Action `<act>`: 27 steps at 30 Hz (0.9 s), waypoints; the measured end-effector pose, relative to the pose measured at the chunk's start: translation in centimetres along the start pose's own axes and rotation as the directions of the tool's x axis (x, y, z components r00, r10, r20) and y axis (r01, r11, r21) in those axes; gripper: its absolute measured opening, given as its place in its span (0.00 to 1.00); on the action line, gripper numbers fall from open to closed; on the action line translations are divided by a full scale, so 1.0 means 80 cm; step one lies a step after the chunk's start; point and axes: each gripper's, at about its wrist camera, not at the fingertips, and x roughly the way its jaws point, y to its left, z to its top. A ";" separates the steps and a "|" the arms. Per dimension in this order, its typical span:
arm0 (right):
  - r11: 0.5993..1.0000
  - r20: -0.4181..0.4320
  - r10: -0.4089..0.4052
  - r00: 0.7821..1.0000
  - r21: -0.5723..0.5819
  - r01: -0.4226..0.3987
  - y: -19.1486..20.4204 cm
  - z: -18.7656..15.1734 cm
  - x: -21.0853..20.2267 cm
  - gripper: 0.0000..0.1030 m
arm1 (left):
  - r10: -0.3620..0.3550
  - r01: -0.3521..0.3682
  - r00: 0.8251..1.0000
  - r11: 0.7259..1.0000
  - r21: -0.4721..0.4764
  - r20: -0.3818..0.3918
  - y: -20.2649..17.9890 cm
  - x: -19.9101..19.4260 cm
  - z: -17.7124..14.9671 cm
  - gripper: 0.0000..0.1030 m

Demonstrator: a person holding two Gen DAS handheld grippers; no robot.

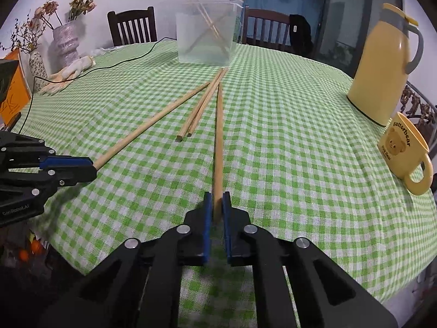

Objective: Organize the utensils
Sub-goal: 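Lift the held chopsticks from the table with both tools, then carry the left tool's chopstick into the container while the right tool lowers its chopstick there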

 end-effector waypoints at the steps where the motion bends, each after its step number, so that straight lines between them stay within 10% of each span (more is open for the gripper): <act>1: 1.000 -0.002 0.004 1.000 0.008 -0.004 -0.001 -0.001 -0.001 0.07 | 0.003 -0.003 1.000 1.000 0.002 0.001 -0.001 0.000 0.000 0.06; 27: 0.999 0.259 -0.028 0.965 -0.026 0.036 -0.008 0.082 -0.113 0.06 | -0.008 0.017 0.976 0.999 -0.041 0.217 0.084 -0.147 0.066 0.04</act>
